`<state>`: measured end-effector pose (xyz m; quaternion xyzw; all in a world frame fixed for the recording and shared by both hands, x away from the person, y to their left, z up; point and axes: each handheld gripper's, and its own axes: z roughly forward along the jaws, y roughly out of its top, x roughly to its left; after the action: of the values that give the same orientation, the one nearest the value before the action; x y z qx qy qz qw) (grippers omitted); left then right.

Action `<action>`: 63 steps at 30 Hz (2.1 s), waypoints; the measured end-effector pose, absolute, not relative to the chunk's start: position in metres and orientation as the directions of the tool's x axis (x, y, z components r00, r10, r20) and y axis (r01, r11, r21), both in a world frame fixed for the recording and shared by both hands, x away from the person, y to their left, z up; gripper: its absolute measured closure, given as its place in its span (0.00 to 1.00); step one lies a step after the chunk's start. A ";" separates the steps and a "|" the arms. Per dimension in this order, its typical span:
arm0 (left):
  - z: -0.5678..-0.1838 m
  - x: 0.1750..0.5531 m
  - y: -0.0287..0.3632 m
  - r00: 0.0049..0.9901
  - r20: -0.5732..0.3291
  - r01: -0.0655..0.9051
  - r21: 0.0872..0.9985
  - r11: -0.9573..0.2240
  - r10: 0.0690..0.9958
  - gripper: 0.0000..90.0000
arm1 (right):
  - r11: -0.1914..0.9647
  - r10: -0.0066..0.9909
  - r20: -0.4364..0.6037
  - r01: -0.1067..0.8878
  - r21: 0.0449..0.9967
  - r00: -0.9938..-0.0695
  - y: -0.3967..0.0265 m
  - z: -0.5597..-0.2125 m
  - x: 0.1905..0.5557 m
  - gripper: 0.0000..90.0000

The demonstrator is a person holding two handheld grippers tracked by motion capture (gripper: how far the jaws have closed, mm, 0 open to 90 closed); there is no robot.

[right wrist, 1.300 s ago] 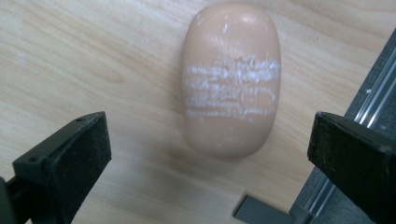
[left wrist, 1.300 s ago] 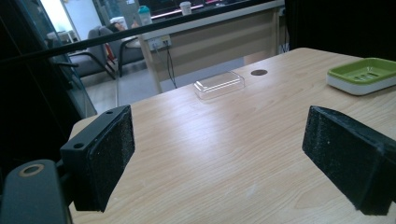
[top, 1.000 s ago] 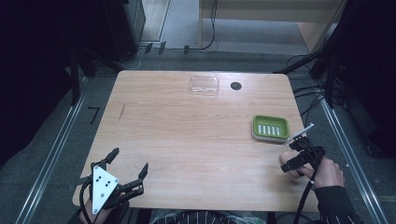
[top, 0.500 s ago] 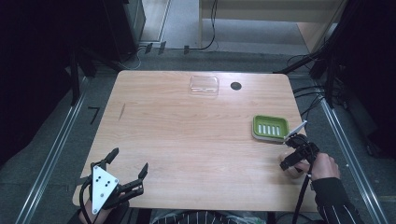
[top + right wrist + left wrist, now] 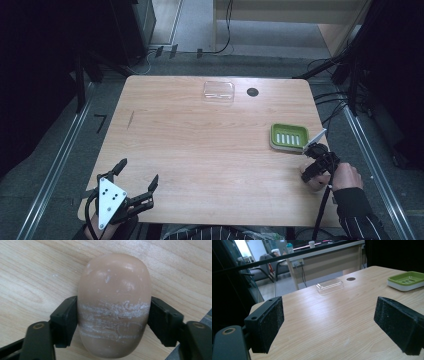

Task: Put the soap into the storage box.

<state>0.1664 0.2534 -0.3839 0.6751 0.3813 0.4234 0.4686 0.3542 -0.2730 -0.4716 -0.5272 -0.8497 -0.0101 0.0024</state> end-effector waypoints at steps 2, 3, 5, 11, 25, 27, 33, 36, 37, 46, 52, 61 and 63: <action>-0.384 0.166 0.254 0.352 0.216 0.119 0.955 -0.272 0.911 0.11 | 0.450 0.893 0.017 0.893 0.014 -0.450 -0.273 -0.472 0.354 0.36; -0.384 0.166 0.253 0.351 0.216 0.119 0.955 -0.272 0.911 0.11 | 0.444 0.896 0.021 0.896 0.010 -0.444 -0.273 -0.472 0.354 0.36; -0.384 0.166 0.253 0.351 0.214 0.118 0.955 -0.270 0.912 0.11 | 0.446 0.895 0.020 0.895 0.011 -0.446 -0.273 -0.472 0.354 0.36; -0.384 0.166 0.253 0.352 0.216 0.119 0.955 -0.273 0.911 0.11 | 0.448 0.894 0.006 0.894 -0.001 -0.448 -0.271 -0.473 0.354 0.37; -0.384 0.166 0.254 0.352 0.216 0.119 0.955 -0.272 0.911 0.11 | 0.501 0.866 -0.009 0.866 0.007 -0.501 -0.270 -0.471 0.354 0.37; -0.384 0.166 0.254 0.352 0.215 0.118 0.955 -0.271 0.911 0.11 | 0.505 0.863 -0.013 0.863 0.013 -0.505 -0.269 -0.470 0.354 0.37; -0.384 0.166 0.254 0.352 0.215 0.118 0.955 -0.271 0.911 0.11 | 0.518 0.855 -0.024 0.855 0.029 -0.518 -0.268 -0.463 0.354 0.37; -0.384 0.166 0.254 0.353 0.214 0.119 0.955 -0.270 0.911 0.11 | 0.537 0.844 -0.028 0.843 0.033 -0.536 -0.267 -0.459 0.355 0.37; -0.384 0.166 0.254 0.351 0.214 0.120 0.955 -0.271 0.911 0.11 | 0.539 0.842 -0.027 0.841 0.038 -0.539 -0.266 -0.459 0.355 0.37; -0.384 0.165 0.254 0.347 0.212 0.120 0.956 -0.267 0.914 0.11 | 0.584 0.812 -0.033 0.811 0.047 -0.583 -0.261 -0.451 0.358 0.37; -0.384 0.164 0.255 0.342 0.212 0.121 0.956 -0.267 0.915 0.11 | 0.605 0.796 -0.041 0.795 0.051 -0.603 -0.257 -0.447 0.361 0.37; -0.384 0.165 0.254 0.347 0.216 0.122 0.954 -0.272 0.913 0.11 | 0.629 0.777 -0.038 0.775 0.061 -0.628 -0.252 -0.439 0.365 0.37; -0.384 0.165 0.255 0.346 0.216 0.124 0.954 -0.273 0.913 0.11 | 0.637 0.771 -0.038 0.768 0.070 -0.636 -0.252 -0.438 0.366 0.37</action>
<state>0.1648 0.2548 -0.3841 0.6756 0.3837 0.4242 0.4652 0.3656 -0.2517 -0.4381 -0.4253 -0.9042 -0.0234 -0.0322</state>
